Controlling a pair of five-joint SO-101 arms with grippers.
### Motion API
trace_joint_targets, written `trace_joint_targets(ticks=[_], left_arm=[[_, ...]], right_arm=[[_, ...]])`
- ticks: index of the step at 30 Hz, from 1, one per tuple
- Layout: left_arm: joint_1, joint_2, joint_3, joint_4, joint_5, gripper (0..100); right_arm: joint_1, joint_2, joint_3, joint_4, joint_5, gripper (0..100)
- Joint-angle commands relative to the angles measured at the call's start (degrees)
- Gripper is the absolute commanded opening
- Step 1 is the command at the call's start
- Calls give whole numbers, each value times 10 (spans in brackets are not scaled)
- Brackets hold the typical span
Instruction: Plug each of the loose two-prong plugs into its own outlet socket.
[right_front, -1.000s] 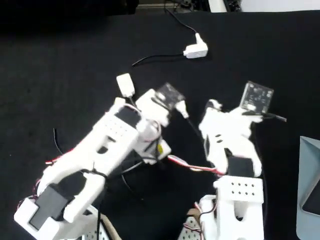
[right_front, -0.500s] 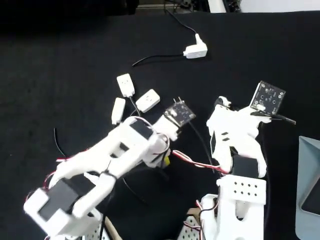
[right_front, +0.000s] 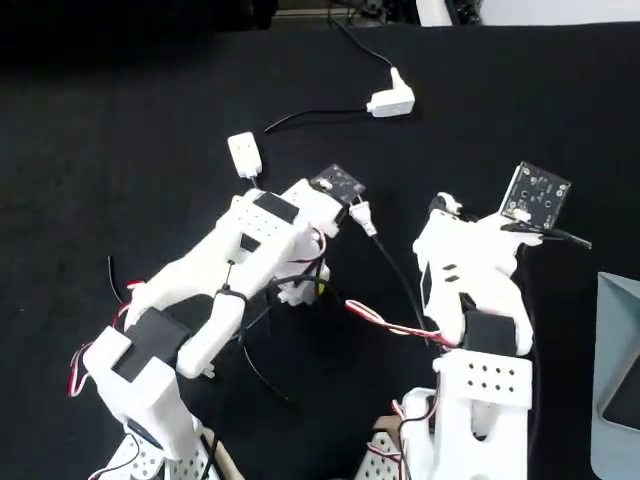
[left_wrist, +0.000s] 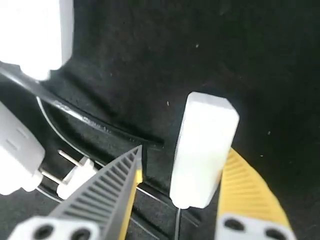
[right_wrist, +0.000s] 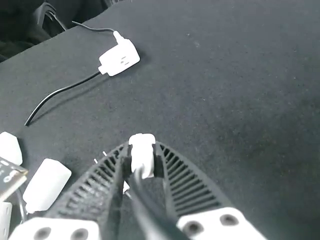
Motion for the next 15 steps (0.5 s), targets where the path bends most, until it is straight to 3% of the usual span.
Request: trace_joint_targets(ticks=[1,15], left_arm=[[-9,-4,-37,4,-4,243],[-128,3,-114,2,-26,302]], right_arm=[[6,1,-35,-13,-6,12],[-1,1,-34,-13,-6,12]])
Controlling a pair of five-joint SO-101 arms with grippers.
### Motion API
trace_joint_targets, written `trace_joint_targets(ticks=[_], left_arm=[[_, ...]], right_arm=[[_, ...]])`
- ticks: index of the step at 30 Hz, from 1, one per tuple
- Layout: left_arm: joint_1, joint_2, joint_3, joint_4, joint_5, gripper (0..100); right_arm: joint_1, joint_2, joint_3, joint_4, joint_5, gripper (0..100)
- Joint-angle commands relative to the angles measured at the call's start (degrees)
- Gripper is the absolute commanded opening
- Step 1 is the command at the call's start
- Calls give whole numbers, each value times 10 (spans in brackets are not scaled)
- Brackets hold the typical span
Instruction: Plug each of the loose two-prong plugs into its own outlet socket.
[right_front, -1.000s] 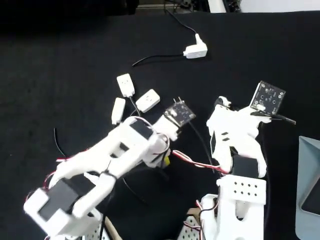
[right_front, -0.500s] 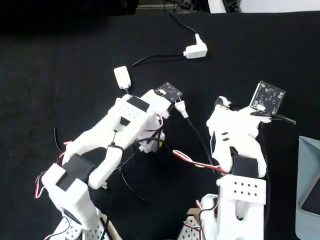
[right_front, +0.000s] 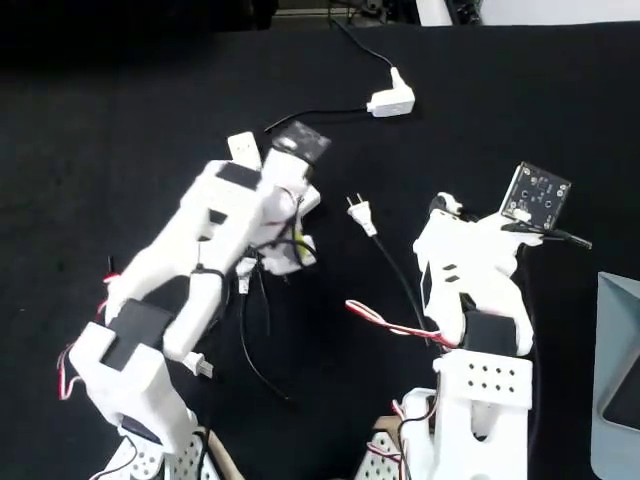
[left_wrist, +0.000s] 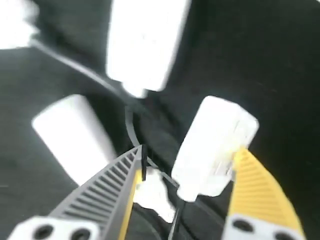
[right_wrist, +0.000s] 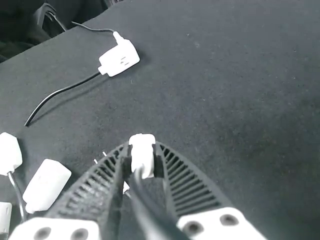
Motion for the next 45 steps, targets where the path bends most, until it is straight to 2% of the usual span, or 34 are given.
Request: trace_joint_targets(ticks=[1,6,11,17,24,31,38,43,45], left_arm=[[-39,-4,-45,1,-9,303],[-55,-9,-48,3,-10,303],[-37,-35,-66,34,-12,303],[13,-71,-74,84,-92,304],[21,-25,-80,72,-171,304],[19,56,-84,16,-178,297],[35,58,-84,6,-164,133],[77,58,-65,27,-160,87],[97,58,-61,40,-134,77]], right_arm=[[-8,1,-33,-13,-6,12],[-21,1,-33,-11,-6,12],[-21,1,-32,-11,-4,12],[-21,1,-32,-11,-4,12],[-21,1,-32,-11,-3,12],[-21,1,-32,-11,-3,12],[-18,1,-32,-12,-5,12],[-18,1,-32,-11,-5,12],[-18,1,-32,-11,-5,12]])
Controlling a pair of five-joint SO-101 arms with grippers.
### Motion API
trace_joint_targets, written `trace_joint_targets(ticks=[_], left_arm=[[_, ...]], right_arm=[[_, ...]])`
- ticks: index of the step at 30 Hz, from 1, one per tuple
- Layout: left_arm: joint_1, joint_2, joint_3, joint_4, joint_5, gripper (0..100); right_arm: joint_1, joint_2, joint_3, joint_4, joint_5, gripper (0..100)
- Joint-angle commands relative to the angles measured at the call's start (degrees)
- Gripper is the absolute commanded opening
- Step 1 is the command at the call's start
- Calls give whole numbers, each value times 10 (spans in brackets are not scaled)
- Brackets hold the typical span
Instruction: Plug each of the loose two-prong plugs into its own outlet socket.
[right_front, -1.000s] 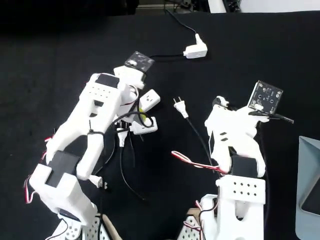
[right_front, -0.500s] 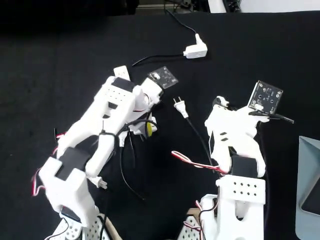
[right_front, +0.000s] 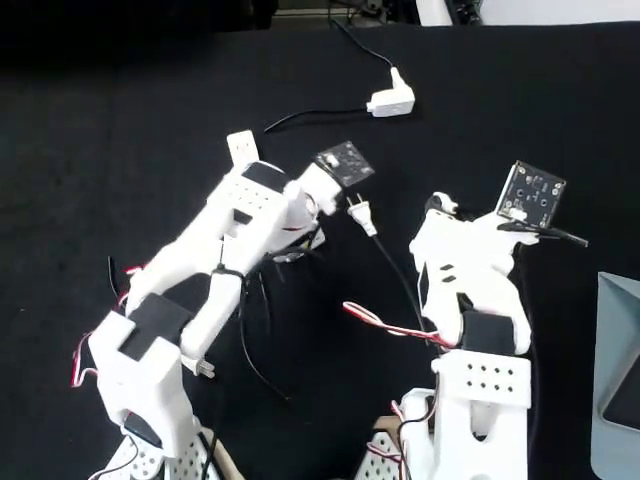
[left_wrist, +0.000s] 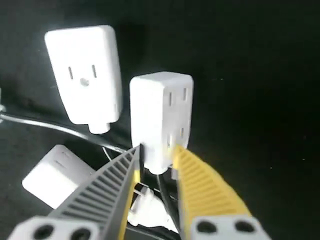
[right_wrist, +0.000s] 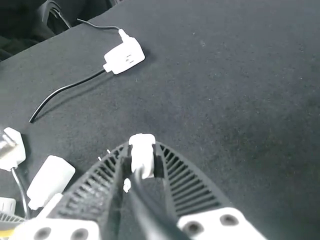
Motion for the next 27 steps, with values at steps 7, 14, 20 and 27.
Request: trace_joint_targets(ticks=[7,14,20,27], left_arm=[[74,-3,-11,40,87,80],[-3,14,-16,-18,90,150],[-39,50,-44,-16,87,198],[-13,25,-75,36,91,244]], right_arm=[[-8,1,-32,-10,-4,12],[-8,1,-32,-10,-4,12],[-8,1,-32,-10,-4,12],[-10,1,-32,-10,-4,12]])
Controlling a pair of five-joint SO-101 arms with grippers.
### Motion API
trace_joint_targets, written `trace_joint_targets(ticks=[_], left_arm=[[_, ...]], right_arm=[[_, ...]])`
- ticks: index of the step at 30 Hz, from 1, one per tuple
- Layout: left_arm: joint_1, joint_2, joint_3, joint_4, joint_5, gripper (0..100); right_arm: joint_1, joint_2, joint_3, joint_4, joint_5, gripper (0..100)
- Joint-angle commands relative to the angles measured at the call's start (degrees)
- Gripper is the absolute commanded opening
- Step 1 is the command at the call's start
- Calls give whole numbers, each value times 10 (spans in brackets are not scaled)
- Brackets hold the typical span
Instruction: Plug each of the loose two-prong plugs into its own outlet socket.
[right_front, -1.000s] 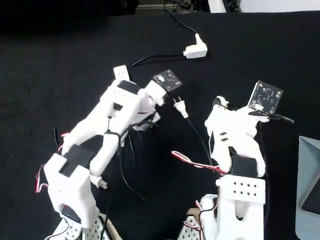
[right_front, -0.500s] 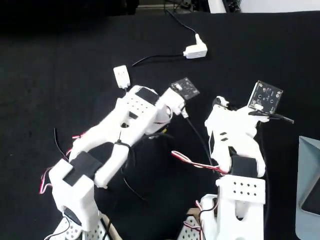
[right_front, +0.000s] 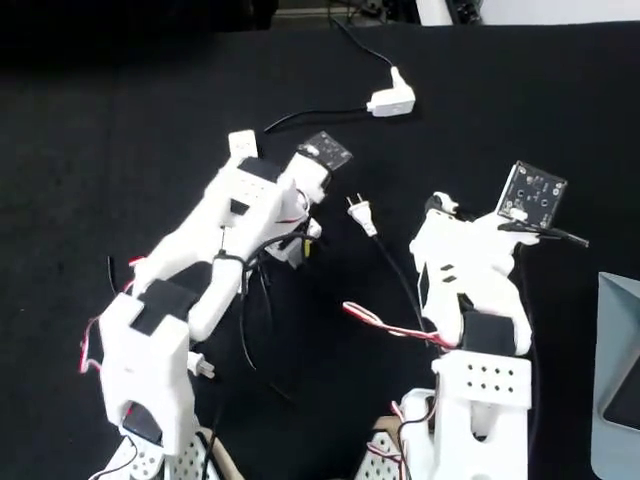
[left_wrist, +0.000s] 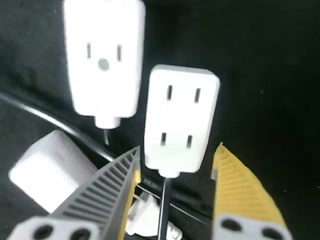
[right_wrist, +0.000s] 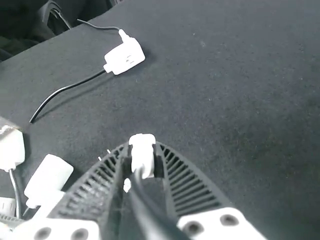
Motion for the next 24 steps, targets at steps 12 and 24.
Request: trace_joint_targets(ticks=[12,24], left_arm=[[38,3,-24,-4,2,194],[93,-22,91,-8,2,184]], right_arm=[[-10,1,-32,-10,-4,12],[-8,1,-32,-9,-3,12]])
